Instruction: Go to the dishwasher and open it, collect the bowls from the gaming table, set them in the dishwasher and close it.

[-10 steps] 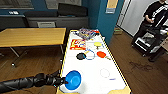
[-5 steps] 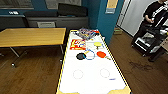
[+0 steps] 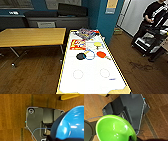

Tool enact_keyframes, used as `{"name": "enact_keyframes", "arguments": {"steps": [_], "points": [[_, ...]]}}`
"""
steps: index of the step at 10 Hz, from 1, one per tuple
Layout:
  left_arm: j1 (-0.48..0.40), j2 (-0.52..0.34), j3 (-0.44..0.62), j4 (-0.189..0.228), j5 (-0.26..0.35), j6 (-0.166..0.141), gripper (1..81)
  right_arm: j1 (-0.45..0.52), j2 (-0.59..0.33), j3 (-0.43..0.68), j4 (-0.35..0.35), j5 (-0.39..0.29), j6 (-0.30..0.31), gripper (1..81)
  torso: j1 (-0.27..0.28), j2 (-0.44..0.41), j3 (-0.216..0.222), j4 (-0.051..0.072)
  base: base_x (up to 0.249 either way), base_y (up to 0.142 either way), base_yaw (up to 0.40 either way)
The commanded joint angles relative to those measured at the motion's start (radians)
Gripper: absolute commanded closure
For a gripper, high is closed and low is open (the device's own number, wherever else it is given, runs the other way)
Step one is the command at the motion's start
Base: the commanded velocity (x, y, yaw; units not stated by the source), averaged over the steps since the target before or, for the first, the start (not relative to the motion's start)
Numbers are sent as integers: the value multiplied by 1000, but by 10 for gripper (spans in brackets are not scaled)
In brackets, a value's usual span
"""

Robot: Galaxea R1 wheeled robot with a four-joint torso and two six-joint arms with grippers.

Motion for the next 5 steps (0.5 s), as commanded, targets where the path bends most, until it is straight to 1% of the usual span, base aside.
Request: {"name": "enact_keyframes", "arguments": {"steps": [1,3,4,5], "points": [[25,31,-82,38,-16,5,811,7,-34,9,-5,-64,-6,811,0,0,0,0,0,0,0],[80,104,-213,39,-31,5,811,9,-29,5,-5,-64,-6,811,0,0,0,0,0,0,0],[97,116,-254,33,-70,5,811,12,-24,3,-5,-64,-6,811,0,0,0,0,0,0,0],[114,122,-274,29,-96,5,811,12,-24,3,-5,-65,-6,811,0,0,0,0,0,0,0]]}}
